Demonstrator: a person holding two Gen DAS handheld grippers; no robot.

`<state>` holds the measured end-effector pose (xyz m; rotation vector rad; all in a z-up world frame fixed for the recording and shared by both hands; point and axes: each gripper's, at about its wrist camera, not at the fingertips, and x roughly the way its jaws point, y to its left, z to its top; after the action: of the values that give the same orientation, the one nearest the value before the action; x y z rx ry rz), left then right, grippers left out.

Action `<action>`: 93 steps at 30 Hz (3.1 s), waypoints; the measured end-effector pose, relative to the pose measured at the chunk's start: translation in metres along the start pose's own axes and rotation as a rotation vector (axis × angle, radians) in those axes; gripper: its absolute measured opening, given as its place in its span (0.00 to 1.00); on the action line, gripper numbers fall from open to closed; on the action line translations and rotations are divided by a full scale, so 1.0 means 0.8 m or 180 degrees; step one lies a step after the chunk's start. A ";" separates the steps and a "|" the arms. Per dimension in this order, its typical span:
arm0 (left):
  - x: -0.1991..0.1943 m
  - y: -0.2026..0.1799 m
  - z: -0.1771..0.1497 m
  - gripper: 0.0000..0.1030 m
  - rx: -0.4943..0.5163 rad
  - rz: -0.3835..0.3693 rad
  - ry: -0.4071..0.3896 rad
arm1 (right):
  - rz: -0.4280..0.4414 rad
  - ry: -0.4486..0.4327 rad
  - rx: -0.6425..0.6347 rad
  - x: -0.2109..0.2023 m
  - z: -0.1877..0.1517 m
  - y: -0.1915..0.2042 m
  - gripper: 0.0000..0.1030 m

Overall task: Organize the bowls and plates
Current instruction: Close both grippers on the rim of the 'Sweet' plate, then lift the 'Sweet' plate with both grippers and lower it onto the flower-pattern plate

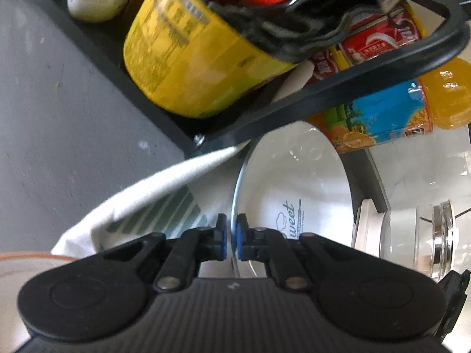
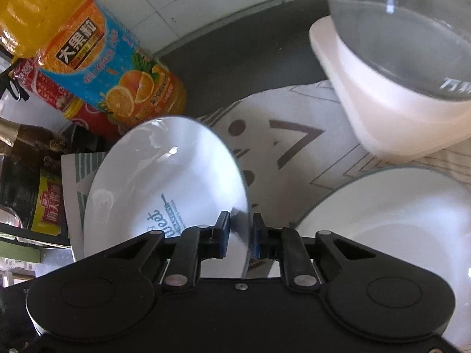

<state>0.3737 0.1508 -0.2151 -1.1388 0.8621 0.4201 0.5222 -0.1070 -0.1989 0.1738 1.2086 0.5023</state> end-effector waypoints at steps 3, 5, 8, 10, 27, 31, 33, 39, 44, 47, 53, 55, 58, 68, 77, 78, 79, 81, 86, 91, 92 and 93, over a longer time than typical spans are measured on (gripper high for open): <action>0.000 -0.008 -0.002 0.03 0.0094 0.0047 -0.0012 | -0.0048 0.0052 -0.0047 -0.003 0.002 0.005 0.15; -0.005 -0.008 -0.001 0.03 0.0078 0.0043 -0.0032 | -0.0033 -0.0001 -0.0177 -0.012 -0.001 0.010 0.13; -0.016 -0.008 -0.001 0.03 0.0108 0.0043 -0.0071 | 0.0155 -0.0069 -0.0222 -0.029 -0.003 0.010 0.07; -0.022 -0.007 -0.003 0.04 0.0099 0.0033 -0.0064 | 0.0256 -0.0107 -0.0259 -0.041 -0.008 0.011 0.06; -0.083 -0.007 -0.055 0.04 0.0161 0.0050 -0.0256 | 0.0368 -0.0128 -0.0445 -0.101 -0.050 0.022 0.08; -0.102 -0.003 -0.068 0.04 0.0118 0.0055 -0.0326 | 0.0406 -0.0141 -0.0545 -0.113 -0.057 0.028 0.08; -0.109 -0.001 -0.074 0.04 0.0097 0.0059 -0.0359 | 0.0425 -0.0137 -0.0582 -0.118 -0.061 0.030 0.08; -0.128 0.004 -0.090 0.04 0.0045 0.0082 -0.0448 | 0.0489 -0.0125 -0.0689 -0.131 -0.074 0.035 0.09; -0.142 0.012 -0.105 0.04 0.0006 0.0115 -0.0516 | 0.0535 -0.0097 -0.0783 -0.137 -0.085 0.038 0.09; -0.151 0.018 -0.115 0.04 -0.0052 0.0134 -0.0557 | 0.0565 -0.0070 -0.0863 -0.140 -0.094 0.042 0.09; -0.170 0.039 -0.131 0.04 -0.0191 0.0196 -0.0651 | 0.0640 0.0015 -0.1021 -0.139 -0.109 0.051 0.10; -0.178 0.046 -0.138 0.04 -0.0229 0.0228 -0.0680 | 0.0669 0.0046 -0.1072 -0.139 -0.115 0.055 0.10; -0.187 0.057 -0.146 0.04 -0.0273 0.0265 -0.0716 | 0.0715 0.0090 -0.1118 -0.137 -0.124 0.059 0.10; -0.208 0.093 -0.179 0.04 -0.0447 0.0406 -0.0771 | 0.0764 0.0228 -0.1321 -0.131 -0.160 0.070 0.11; -0.206 0.115 -0.189 0.06 -0.0566 0.0560 -0.0704 | 0.0701 0.0307 -0.1433 -0.121 -0.178 0.083 0.12; -0.205 0.116 -0.188 0.07 -0.0580 0.0569 -0.0696 | 0.0688 0.0314 -0.1454 -0.121 -0.179 0.084 0.12; -0.204 0.118 -0.188 0.07 -0.0607 0.0571 -0.0684 | 0.0676 0.0322 -0.1472 -0.120 -0.180 0.086 0.12; -0.203 0.122 -0.187 0.07 -0.0634 0.0565 -0.0672 | 0.0653 0.0341 -0.1493 -0.120 -0.182 0.087 0.12; -0.203 0.128 -0.185 0.07 -0.0641 0.0543 -0.0658 | 0.0599 0.0367 -0.1528 -0.119 -0.185 0.093 0.12; -0.202 0.130 -0.178 0.08 -0.0610 0.0614 -0.0602 | 0.0527 0.0496 -0.1486 -0.110 -0.191 0.095 0.11; -0.201 0.131 -0.176 0.09 -0.0619 0.0628 -0.0569 | 0.0504 0.0517 -0.1467 -0.107 -0.191 0.094 0.10; -0.199 0.131 -0.175 0.10 -0.0614 0.0645 -0.0545 | 0.0491 0.0524 -0.1456 -0.106 -0.192 0.094 0.10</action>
<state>0.1499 0.0844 -0.1778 -1.1763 0.8014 0.7707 0.3368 -0.1008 -0.1524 -0.1699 1.2129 0.9277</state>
